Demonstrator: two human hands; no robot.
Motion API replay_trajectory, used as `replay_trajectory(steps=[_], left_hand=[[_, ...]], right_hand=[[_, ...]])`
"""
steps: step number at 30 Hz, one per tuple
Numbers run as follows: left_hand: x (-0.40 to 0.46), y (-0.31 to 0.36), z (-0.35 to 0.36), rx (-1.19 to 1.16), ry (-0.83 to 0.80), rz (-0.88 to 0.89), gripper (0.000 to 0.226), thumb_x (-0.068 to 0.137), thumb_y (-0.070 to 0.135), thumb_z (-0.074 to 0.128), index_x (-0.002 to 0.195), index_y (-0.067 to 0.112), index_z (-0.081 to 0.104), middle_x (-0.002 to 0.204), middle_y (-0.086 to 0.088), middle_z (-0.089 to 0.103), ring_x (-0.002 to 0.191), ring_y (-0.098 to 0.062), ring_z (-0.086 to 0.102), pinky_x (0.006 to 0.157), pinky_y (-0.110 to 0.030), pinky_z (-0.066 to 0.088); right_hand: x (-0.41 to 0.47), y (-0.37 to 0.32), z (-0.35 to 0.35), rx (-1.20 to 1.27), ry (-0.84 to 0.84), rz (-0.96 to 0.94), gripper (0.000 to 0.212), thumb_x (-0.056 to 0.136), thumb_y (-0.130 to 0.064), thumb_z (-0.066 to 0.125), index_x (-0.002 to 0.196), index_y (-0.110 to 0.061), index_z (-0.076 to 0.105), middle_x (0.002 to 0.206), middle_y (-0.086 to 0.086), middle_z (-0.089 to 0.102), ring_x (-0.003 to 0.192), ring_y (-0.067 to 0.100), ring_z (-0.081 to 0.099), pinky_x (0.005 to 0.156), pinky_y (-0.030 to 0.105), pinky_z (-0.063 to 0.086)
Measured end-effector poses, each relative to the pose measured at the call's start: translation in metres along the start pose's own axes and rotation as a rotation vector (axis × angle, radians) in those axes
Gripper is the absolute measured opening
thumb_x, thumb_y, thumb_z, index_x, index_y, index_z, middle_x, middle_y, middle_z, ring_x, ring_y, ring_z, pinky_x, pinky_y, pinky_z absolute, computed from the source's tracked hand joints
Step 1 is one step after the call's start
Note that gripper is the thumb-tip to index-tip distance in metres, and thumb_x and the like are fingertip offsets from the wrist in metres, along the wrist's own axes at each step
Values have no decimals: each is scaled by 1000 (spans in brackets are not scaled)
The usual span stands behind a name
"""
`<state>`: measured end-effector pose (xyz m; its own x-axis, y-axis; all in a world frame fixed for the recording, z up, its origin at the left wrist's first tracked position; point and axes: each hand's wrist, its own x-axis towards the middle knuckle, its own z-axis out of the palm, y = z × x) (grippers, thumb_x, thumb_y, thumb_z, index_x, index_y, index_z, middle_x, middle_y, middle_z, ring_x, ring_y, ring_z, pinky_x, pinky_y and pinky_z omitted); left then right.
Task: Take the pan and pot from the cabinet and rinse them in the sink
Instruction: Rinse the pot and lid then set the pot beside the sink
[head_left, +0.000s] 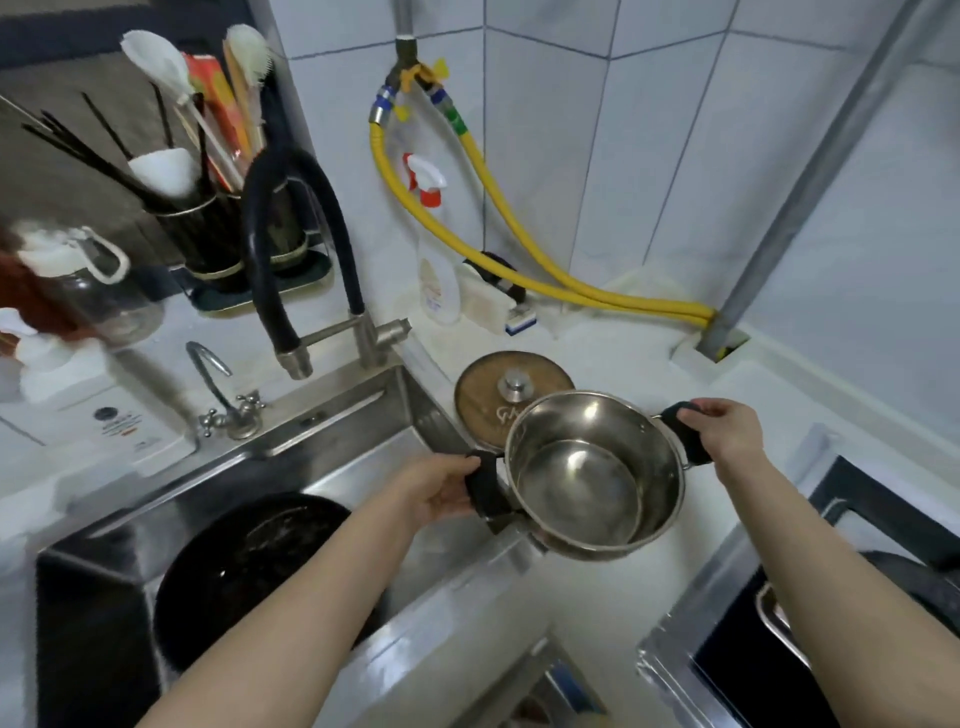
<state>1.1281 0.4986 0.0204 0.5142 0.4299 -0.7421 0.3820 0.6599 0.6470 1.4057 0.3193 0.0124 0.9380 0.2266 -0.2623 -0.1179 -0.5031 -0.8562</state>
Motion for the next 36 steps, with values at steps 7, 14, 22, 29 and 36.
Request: replay_trajectory(steps=[7, 14, 22, 29, 36], left_hand=[[27, -2, 29, 56, 48, -12, 13, 84, -5, 63, 97, -5, 59, 65, -16, 70, 71, -30, 66, 82, -50, 55], [44, 5, 37, 71, 4, -25, 30, 82, -2, 67, 111, -4, 60, 77, -20, 72, 61, -26, 72, 58, -40, 61], [52, 6, 43, 108, 21, -2, 28, 84, 8, 67, 111, 5, 62, 87, -12, 71, 65, -19, 70, 53, -28, 57], [65, 15, 52, -81, 130, 22, 24, 87, 10, 63, 111, 5, 60, 89, -11, 70, 58, -15, 68, 45, -23, 52], [85, 11, 28, -279, 210, 12, 11, 93, 11, 53, 91, 2, 60, 67, -7, 66, 58, -16, 65, 53, -27, 56]], right_hand=[[36, 8, -13, -40, 8, 26, 29, 77, -12, 73, 105, -6, 69, 110, 18, 68, 102, 35, 63, 93, 47, 51], [54, 1, -12, -126, -6, -24, 30, 82, -13, 67, 112, -6, 66, 117, 17, 66, 107, 35, 60, 98, 47, 47], [48, -15, 3, -492, -100, -226, 31, 86, -20, 59, 117, -15, 63, 120, 12, 64, 114, 33, 55, 98, 41, 41], [36, -48, 55, -561, -289, -484, 31, 91, -21, 55, 121, -14, 61, 130, 8, 59, 122, 27, 50, 104, 36, 34], [28, -77, 142, -715, -561, -642, 42, 91, -22, 55, 132, -14, 50, 136, 9, 51, 127, 25, 45, 107, 32, 32]])
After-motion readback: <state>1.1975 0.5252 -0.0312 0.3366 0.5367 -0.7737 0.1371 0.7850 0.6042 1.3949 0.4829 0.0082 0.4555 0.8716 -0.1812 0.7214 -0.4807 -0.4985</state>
